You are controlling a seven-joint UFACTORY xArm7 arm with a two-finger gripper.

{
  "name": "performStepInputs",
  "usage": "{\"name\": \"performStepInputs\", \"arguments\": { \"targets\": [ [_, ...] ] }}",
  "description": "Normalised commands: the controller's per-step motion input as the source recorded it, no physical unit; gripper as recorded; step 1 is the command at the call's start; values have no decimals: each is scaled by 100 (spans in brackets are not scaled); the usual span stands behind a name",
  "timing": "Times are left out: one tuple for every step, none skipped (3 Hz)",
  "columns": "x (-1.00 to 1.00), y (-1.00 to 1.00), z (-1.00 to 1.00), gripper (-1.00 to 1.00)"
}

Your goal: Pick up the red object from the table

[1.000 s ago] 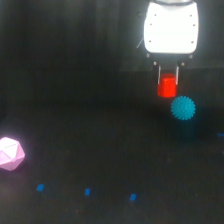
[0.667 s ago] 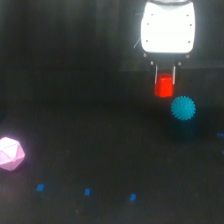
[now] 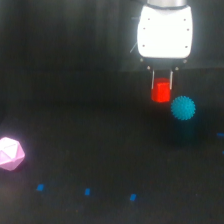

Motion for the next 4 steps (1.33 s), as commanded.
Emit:
{"name": "performStepInputs", "arguments": {
  "targets": [
    [3, -5, -15, -100],
    [17, 22, -6, -100],
    [7, -12, -28, -100],
    [3, 37, 11, -100]
  ]
}}
